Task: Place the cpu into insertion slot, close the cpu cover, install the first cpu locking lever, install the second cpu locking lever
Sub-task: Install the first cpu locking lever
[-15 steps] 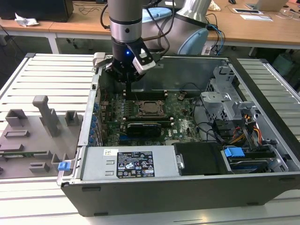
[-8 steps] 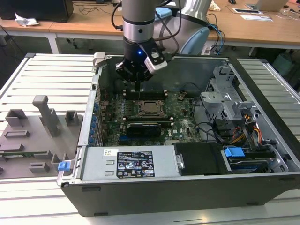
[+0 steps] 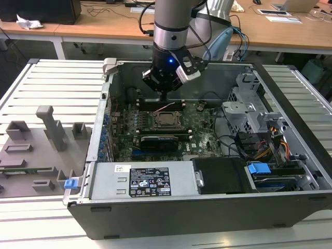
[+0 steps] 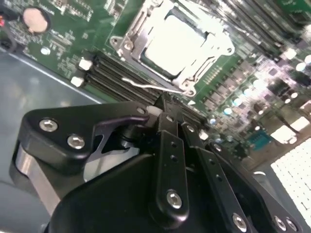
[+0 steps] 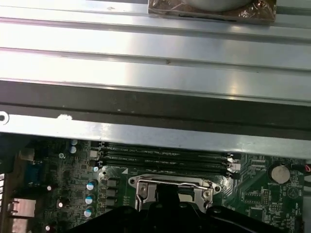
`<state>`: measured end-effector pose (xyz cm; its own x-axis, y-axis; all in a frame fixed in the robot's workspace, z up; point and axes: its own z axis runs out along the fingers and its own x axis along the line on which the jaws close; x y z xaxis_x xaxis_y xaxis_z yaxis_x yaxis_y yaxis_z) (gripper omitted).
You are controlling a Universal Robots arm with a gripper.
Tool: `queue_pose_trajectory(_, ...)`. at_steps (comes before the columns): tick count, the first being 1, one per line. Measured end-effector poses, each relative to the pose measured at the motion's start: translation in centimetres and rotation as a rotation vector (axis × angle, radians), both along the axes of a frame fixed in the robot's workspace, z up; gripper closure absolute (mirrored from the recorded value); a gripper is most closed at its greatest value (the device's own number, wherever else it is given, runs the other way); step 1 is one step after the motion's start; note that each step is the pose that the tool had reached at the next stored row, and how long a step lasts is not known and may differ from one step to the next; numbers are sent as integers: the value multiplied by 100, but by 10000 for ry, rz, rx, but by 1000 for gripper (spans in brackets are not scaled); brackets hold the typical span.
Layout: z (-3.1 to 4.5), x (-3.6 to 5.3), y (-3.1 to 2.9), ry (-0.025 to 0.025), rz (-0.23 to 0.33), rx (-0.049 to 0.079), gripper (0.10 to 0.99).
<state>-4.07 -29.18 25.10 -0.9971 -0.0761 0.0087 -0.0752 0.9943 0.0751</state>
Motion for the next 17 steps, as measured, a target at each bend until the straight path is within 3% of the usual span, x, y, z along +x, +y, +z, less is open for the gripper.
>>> queue_pose_trajectory(2, -6, 0, -6, -1, 0, 249, 976)
queue_pose_trajectory(3, -22, 0, -7, -6, -1, 312, 976)
queue_pose_trajectory(6, -85, 1, -8, -25, 10, 309, 976)
queue_pose_trajectory(9, -137, 71, -7, -27, -98, 308, 976)
queue_pose_trajectory(17, -188, 102, 5, -27, -102, 322, 976)
